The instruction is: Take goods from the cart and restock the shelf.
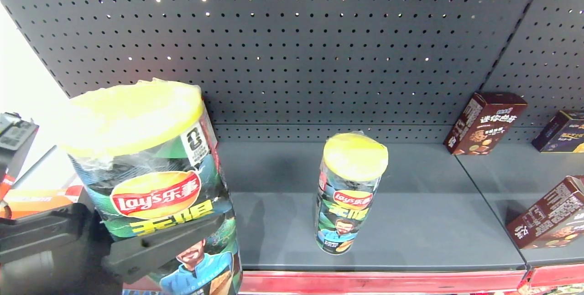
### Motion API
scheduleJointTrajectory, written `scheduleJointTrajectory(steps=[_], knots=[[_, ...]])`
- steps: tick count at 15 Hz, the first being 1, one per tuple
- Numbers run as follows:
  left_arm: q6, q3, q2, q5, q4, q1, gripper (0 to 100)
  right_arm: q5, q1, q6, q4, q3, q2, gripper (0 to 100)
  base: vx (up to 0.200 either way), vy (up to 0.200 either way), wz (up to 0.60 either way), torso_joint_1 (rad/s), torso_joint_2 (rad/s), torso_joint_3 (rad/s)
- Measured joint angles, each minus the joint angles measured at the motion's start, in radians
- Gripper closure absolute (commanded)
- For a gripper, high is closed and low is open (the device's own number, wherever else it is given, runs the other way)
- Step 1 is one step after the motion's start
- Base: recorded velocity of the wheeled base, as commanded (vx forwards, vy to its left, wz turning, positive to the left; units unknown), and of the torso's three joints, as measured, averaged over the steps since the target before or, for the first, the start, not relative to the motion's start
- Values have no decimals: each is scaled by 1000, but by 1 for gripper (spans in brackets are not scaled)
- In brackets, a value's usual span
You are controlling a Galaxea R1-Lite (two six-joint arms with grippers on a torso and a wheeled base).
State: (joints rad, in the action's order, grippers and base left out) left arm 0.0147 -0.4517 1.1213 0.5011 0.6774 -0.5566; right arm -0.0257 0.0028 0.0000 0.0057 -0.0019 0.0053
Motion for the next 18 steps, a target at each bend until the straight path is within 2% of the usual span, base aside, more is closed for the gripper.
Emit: scheduleJointTrajectory(steps=[4,7,9,11,14,16,17,18], knots=[[-81,-61,83,-11,7,52,100,0,0,0,0,0,0,0,0,0,0,0,0,0],[-95,-195,149,-8,-4,71,100,0,0,0,0,0,0,0,0,0,0,0,0,0],[-140,-223,201,-62,-14,81,100,0,0,0,0,0,0,0,0,0,0,0,0,0],[-143,-250,249,-69,-3,84,100,0,0,0,0,0,0,0,0,0,0,0,0,0],[-136,-351,369,-68,65,83,100,0,0,0,0,0,0,0,0,0,0,0,0,0],[-133,-406,441,-65,78,70,100,0,0,0,0,0,0,0,0,0,0,0,0,0],[-128,-426,477,-64,81,69,100,0,0,0,0,0,0,0,0,0,0,0,0,0],[-100,-451,513,-63,83,70,100,0,0,0,0,0,0,0,0,0,0,0,0,0]])
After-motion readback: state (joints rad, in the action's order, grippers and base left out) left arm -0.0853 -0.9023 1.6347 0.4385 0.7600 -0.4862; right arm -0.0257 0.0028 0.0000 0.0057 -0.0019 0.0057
